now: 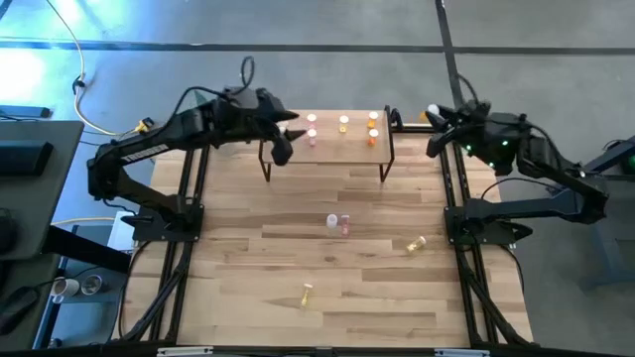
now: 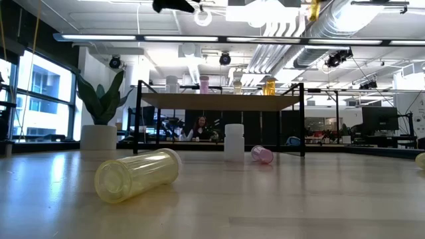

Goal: Pick and place medicine bottles onto shelf by color
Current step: Put the orange pill bottle aligned with the other orange pill bottles on the shelf

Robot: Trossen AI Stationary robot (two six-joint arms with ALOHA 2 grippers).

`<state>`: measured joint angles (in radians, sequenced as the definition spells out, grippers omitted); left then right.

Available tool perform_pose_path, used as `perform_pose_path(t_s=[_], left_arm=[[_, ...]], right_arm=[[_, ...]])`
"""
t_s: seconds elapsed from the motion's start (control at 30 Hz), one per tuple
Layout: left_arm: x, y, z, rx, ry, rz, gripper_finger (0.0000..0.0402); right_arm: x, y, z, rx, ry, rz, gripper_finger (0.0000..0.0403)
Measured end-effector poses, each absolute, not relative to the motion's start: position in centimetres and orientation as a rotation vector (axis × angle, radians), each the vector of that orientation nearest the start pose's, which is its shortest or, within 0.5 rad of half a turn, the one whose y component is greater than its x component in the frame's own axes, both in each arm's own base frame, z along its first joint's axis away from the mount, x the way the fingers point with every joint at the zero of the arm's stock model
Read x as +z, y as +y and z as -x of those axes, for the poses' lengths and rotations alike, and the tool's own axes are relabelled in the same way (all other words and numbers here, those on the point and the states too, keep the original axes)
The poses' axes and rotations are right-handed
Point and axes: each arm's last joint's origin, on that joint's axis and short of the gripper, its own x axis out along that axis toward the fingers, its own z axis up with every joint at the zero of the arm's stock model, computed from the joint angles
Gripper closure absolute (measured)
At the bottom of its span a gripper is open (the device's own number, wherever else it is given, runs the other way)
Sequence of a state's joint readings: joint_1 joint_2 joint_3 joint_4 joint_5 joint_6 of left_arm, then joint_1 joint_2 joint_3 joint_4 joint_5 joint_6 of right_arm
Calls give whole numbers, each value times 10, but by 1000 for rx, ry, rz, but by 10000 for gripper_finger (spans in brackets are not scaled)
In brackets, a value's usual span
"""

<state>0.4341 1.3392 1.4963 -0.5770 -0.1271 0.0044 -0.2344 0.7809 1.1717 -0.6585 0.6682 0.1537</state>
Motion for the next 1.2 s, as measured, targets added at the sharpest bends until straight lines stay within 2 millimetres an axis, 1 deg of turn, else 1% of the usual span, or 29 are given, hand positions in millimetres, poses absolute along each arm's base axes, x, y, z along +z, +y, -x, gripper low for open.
perform_pose_path(t_s=[0.07, 0.2, 0.37, 0.47, 0.57, 0.67, 0.9, 1.03, 1.2], left_arm=[[422, 122, -247, 584, 409, 55, 182], [427, 123, -240, 636, 394, 47, 182], [428, 127, -236, 662, 390, 49, 182], [428, 130, -235, 672, 391, 51, 182], [428, 132, -234, 678, 393, 48, 182], [428, 132, -234, 671, 401, 24, 182], [428, 132, -233, 668, 417, -19, 182], [428, 133, -233, 719, 425, -39, 182], [428, 133, -232, 734, 427, -42, 182]], right_arm=[[397, -48, -118, -952, 248, -89, 302], [354, -51, -125, -966, 292, -160, 302], [311, -54, -136, -896, 240, -223, 302], [295, -54, -144, -819, 177, -231, 302], [284, -55, -153, -728, 121, -215, 302], [283, -56, -164, -684, 88, -196, 302], [289, -64, -191, -667, 191, -134, 302], [282, -68, -203, -670, 265, -130, 302], [271, -71, -213, -654, 324, -133, 302]])
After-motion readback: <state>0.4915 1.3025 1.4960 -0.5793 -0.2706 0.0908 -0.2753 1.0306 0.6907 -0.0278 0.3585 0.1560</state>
